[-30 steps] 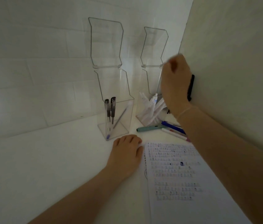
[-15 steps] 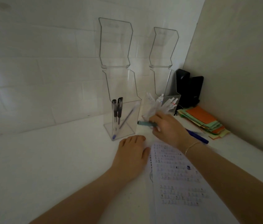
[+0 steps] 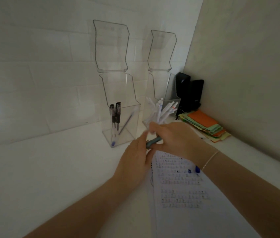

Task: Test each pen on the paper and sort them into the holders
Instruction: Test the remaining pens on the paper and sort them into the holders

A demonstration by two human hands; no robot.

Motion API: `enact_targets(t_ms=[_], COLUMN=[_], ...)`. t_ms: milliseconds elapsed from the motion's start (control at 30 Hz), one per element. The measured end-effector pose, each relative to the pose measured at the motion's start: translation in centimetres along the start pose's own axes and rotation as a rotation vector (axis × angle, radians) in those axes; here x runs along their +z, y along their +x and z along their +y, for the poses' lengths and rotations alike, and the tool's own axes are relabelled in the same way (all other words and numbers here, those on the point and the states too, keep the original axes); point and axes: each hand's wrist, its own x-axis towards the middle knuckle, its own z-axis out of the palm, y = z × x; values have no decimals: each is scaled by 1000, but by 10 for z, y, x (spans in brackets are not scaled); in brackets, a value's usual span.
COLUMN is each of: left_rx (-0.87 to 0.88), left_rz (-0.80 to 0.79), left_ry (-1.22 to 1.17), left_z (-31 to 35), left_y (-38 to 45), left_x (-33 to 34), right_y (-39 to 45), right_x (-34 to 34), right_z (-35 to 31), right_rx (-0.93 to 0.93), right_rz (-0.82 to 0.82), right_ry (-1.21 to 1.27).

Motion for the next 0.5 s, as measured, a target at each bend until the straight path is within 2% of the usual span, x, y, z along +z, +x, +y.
enact_targets(t_ms=[67, 100, 133, 200, 233, 267, 300, 367, 433, 500], left_rx=[27, 34, 33, 22, 18, 23, 39, 40, 6, 6], left_rz=[-32, -41, -38, -12, 2, 19, 36, 49, 68, 87], left_ry=[38, 40, 42, 48, 47, 38, 22, -41, -101, -139], left_z=[5, 8, 11, 12, 12, 13, 14, 14, 12, 12], left_y=[-2, -2, -2, -1, -1, -1, -1, -1, 1, 2], left_x=[-1, -2, -3, -5, -6, -6, -7, -7, -8, -10], right_y=[-2, -2, -2, -3, -6, -8, -10, -12, -10, -8], right_x=[-3, -5, -5, -6, -5, -2, 1, 10, 13, 12], right_z=[8, 10, 12, 12, 12, 10, 6, -9, -20, -25], right_rx=[115, 204, 307, 543, 626, 657, 644, 614, 675, 718], right_rz=[-12, -31, -41, 4, 37, 33, -45, -172, -119, 21], right_ry=[16, 106, 301, 965, 1298, 1512, 1579, 1523, 1521, 1500])
